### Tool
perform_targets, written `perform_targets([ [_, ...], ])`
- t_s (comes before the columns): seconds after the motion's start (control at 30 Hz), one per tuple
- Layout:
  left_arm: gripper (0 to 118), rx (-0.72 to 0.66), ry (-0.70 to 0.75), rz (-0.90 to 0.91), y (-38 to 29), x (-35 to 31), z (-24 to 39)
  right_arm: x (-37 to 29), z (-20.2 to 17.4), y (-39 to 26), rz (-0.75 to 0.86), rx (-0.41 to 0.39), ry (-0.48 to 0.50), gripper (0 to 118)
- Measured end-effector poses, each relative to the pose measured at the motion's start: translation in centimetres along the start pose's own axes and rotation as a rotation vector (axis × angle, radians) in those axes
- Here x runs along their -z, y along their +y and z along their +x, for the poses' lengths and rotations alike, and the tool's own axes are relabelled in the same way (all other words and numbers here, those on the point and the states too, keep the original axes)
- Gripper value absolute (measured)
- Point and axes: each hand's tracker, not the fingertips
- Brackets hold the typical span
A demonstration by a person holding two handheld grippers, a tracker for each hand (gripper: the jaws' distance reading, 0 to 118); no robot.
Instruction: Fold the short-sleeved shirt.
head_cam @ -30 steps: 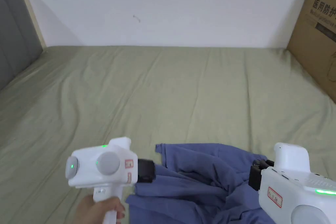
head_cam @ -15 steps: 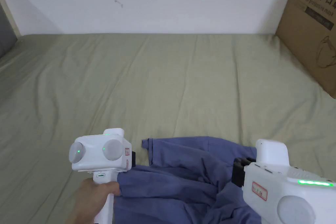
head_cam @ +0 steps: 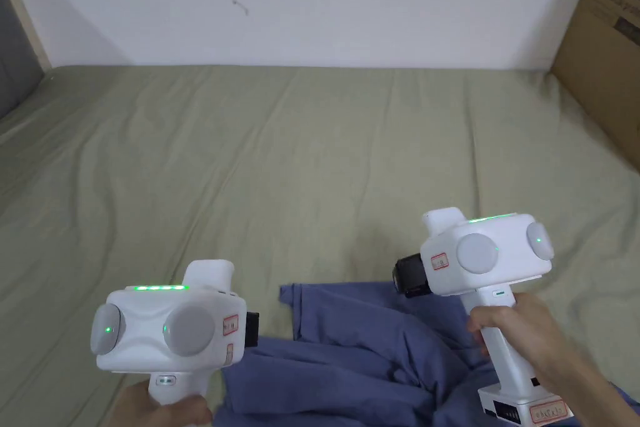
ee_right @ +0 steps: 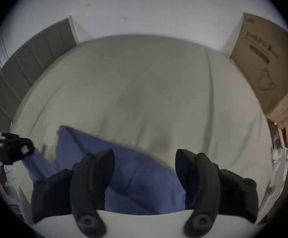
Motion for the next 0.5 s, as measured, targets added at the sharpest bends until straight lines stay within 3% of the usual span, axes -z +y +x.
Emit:
perform_targets([
  [0.1,4,-0.005,-0.006,-0.010,0.2,0.4,-0.3,3.5,0.3,-0.9,-0.088,-0.006,-0.013,65],
  [0.13,4,-0.007,-0.005,-0.012,0.2,0.4,-0.3,2.7,0.3,-0.8,-0.029,0.005,0.005,48],
  [0.17,4,0.002,-0.011,-0.015,0.3,0.3,-0.4,1.2,0.2,-0.6,0.035,0.034,0.004,20],
  [0.2,4,0.005,-0.014,-0.015,0.4,0.1,-0.5,0.5,0.2,-0.6,0.077,0.023,0.010,5],
  [0.23,4,0.010,-0.018,-0.013,0.6,-0.1,-0.6,0.4,0.2,-0.4,0.077,-0.001,-0.034,5],
  [0.3,4,0.023,-0.017,-0.001,0.9,-0.7,-0.6,0.8,0.3,-0.2,0.015,-0.061,-0.007,5],
  [0.43,4,0.011,-0.002,0.024,1.5,-2.7,-1.1,-2.2,1.3,0.4,0.074,0.032,-0.012,5],
  [0.5,4,0.023,0.017,0.044,2.0,-4.1,-1.2,-5.3,1.9,0.9,0.141,0.037,-0.027,5],
])
